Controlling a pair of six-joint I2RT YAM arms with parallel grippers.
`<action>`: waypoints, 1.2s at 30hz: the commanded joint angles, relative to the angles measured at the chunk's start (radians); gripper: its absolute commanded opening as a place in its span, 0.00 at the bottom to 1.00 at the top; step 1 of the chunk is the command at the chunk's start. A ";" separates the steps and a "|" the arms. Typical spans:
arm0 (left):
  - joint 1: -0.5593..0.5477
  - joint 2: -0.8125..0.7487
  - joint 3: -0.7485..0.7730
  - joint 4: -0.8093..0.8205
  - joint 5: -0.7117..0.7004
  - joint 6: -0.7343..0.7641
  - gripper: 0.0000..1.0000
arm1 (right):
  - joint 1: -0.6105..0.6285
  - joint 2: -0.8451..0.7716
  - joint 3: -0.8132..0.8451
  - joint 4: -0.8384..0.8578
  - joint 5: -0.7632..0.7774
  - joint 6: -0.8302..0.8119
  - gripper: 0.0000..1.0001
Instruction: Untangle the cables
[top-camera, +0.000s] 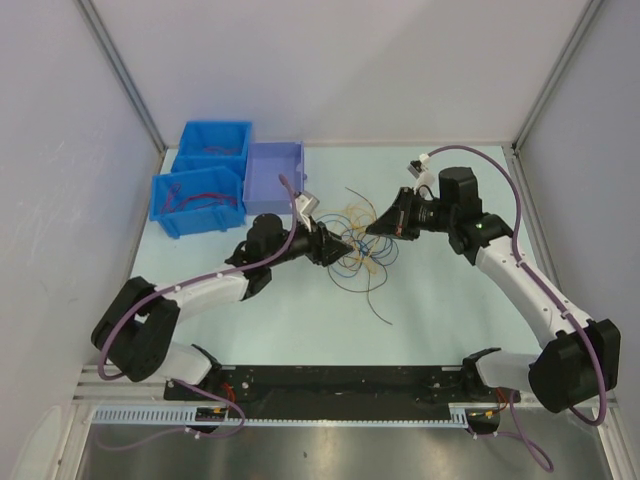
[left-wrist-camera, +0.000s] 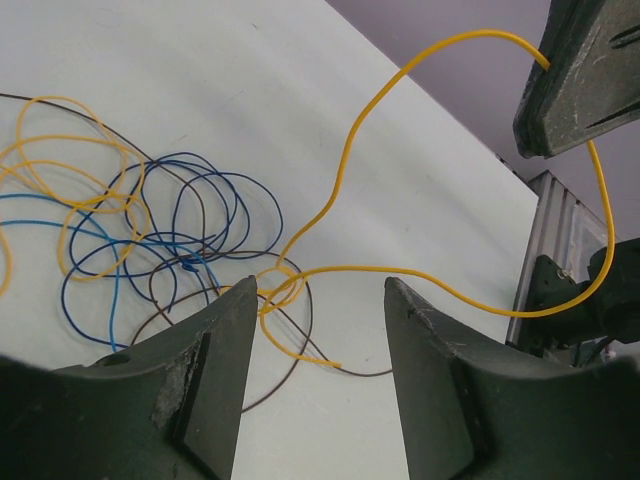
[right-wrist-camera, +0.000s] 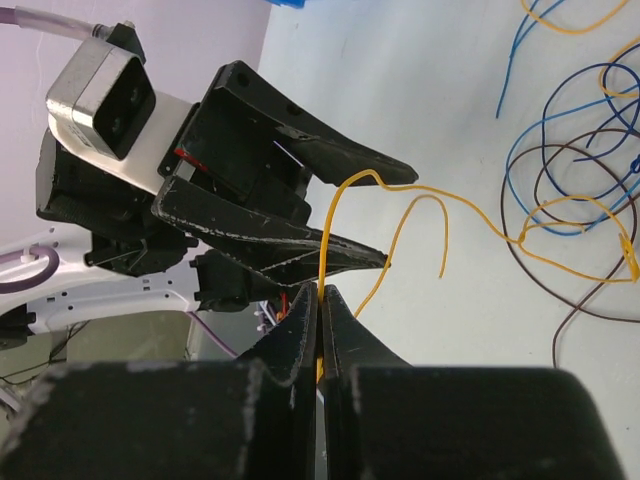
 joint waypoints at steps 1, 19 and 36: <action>-0.020 0.013 0.021 0.088 0.025 -0.010 0.58 | -0.004 -0.030 0.043 0.014 -0.036 -0.018 0.00; -0.044 0.107 0.011 0.202 -0.004 -0.071 0.49 | -0.009 -0.070 0.047 0.041 -0.121 0.005 0.00; -0.072 0.128 0.014 0.164 -0.070 -0.051 0.33 | -0.063 -0.115 0.047 0.017 -0.151 -0.003 0.00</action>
